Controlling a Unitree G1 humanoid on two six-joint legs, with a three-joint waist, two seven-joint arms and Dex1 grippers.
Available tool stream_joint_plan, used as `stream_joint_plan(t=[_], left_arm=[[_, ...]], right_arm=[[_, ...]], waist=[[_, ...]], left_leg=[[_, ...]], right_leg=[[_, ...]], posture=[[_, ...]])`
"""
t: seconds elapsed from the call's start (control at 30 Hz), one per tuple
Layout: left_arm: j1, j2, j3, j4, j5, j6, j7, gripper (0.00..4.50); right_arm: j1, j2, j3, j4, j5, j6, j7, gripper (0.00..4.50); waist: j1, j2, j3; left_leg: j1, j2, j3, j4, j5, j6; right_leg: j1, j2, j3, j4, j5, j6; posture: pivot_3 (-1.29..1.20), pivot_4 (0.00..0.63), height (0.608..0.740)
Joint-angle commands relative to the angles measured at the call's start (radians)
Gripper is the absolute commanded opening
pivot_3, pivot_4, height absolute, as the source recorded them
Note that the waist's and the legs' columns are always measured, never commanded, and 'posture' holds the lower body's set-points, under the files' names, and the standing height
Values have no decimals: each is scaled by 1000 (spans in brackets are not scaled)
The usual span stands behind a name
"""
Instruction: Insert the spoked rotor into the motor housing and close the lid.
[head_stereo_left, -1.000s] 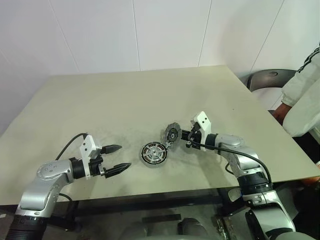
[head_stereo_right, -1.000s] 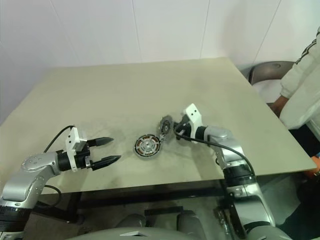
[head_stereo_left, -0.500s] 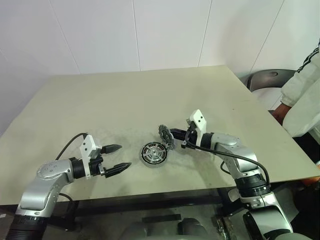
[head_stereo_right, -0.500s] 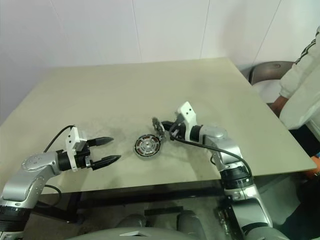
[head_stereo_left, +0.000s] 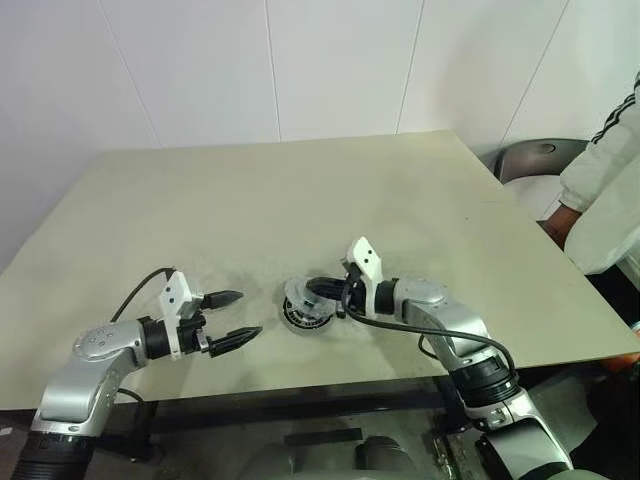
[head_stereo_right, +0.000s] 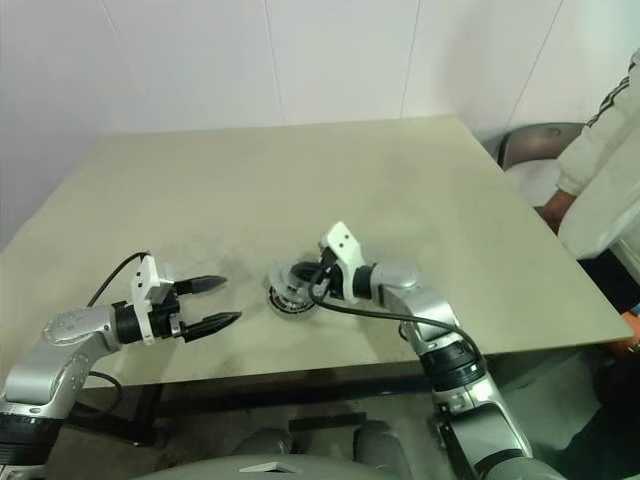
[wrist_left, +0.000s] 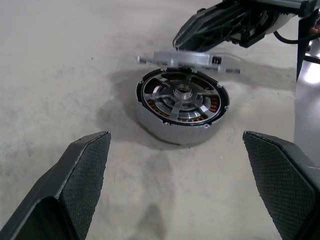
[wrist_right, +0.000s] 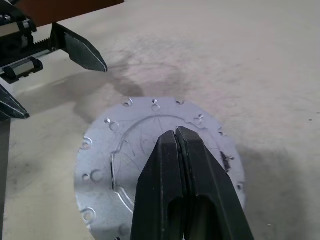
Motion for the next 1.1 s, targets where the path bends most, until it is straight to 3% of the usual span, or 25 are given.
stream_joint_plan(t=[0.03,0.43,0.6,1.1], left_arm=[[2,10,32,-47,-22,-1,2,4500],[-5,5,23,-52,-20,3,4,4500],[-13,4,21,-48,-18,4,3,4500],[-25,-1,19,-30,-15,3,2,4500]], right_arm=[[-15,-2,16,-3,-14,-10,6,17],[3,-16,25,20,-48,-57,17,17],[-25,-26,-56,-34,27,-3,26,17],[-37,-234,-141,-153,151,125,156,17]], waist=[[1,0,0],[0,0,0],[1,0,0],[2,0,0]], left_leg=[[0,0,0,0,0,0],[0,0,0,0,0,0],[0,0,0,0,0,0],[0,0,0,0,0,0]], right_leg=[[0,0,0,0,0,0],[0,0,0,0,0,0],[0,0,0,0,0,0],[0,0,0,0,0,0]], posture=[[0,0,740],[0,0,740],[0,0,740],[0,0,740]])
